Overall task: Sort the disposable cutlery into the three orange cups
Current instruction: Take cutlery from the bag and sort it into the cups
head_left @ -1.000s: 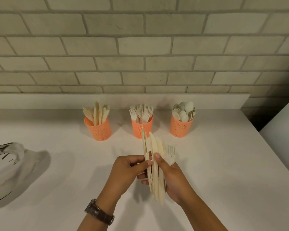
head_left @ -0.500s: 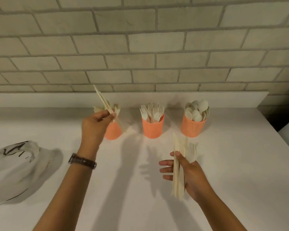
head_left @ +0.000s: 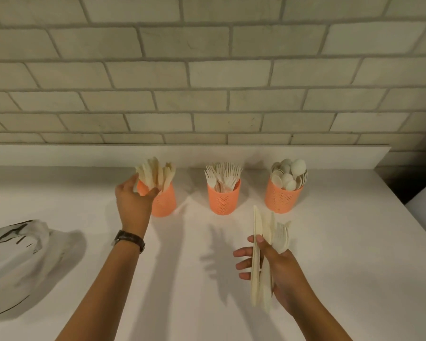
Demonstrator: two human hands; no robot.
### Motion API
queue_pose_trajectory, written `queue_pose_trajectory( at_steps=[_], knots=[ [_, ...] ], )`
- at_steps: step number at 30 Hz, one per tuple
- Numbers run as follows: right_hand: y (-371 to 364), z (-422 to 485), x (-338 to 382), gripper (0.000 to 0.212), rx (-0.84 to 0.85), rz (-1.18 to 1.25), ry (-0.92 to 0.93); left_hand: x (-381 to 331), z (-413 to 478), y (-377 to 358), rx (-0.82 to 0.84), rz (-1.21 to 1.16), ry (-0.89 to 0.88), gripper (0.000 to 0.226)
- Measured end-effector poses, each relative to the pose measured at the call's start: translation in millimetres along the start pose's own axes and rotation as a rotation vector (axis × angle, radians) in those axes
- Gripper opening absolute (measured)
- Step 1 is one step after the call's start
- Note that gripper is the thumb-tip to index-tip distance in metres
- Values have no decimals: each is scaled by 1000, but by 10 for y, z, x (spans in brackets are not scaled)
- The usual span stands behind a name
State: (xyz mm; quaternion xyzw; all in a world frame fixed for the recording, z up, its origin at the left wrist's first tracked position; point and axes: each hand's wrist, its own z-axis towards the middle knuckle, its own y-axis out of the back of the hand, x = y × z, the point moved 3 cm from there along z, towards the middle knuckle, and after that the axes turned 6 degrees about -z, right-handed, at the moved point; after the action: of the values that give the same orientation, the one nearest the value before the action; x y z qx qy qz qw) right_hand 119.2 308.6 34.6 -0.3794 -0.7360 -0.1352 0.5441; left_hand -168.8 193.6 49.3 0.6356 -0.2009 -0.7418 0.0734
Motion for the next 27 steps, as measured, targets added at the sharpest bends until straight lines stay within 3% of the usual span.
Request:
queue_pose_trajectory(
  at_steps=[3, 6, 11, 19, 23, 27],
  knots=[
    [-22, -19, 19, 24, 12, 30, 1, -163, -462, -38, 69, -61, -44, 37],
    [-21, -45, 19, 25, 40, 76, 8, -342, -1047, -151, 294, -153, -19, 6],
    [-34, -119, 38, 33, 58, 60, 61, -603, -1838, -314, 681, -280, 40, 10],
    [-40, -193, 43, 26, 39, -54, 156, -600, -1998, -383, 675, -279, 121, 29],
    [-83, -213, 48, 32, 53, -153, 188, -634, -2020, -418, 775, -136, 7, 8],
    [-118, -211, 47, 30, 64, -169, 156, -666, -2050, -439, 837, -73, -65, 18]
  ],
)
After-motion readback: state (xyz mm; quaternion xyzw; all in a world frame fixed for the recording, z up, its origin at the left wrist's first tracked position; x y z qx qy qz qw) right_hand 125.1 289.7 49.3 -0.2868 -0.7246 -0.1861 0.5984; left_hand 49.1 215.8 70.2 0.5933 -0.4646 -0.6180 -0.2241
